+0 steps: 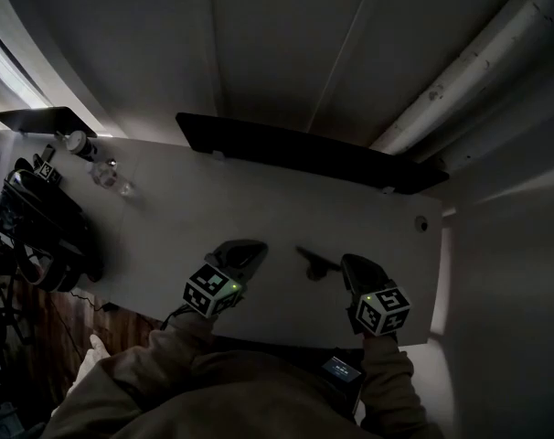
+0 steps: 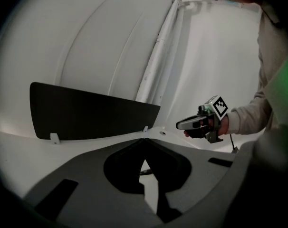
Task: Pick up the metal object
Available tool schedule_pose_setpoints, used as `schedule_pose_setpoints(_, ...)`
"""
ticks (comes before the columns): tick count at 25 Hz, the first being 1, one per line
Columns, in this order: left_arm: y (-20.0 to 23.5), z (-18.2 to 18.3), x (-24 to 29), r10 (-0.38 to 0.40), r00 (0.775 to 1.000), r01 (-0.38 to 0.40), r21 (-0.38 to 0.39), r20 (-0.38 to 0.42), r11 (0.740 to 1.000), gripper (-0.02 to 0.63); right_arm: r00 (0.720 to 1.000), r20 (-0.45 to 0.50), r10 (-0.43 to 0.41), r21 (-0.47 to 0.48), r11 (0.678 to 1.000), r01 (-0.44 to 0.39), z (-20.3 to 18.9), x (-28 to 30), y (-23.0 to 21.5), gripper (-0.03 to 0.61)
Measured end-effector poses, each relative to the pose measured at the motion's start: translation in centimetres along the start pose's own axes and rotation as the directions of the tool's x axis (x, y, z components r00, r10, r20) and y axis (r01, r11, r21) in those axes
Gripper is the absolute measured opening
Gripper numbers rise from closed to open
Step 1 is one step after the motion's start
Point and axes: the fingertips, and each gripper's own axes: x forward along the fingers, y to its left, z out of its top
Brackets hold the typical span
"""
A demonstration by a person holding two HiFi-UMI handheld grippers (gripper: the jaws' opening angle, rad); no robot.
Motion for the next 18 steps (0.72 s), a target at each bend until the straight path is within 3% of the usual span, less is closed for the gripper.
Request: schedule_pose_setpoints(18,0.1,-6.2,1.5,-0.013,0.997,0.008,-0.080,-0.071,0.997,-0.003,0.994,-0.109,0.032,0.031,0.999,-0.029,-6.2,2.8,0.0,0.012)
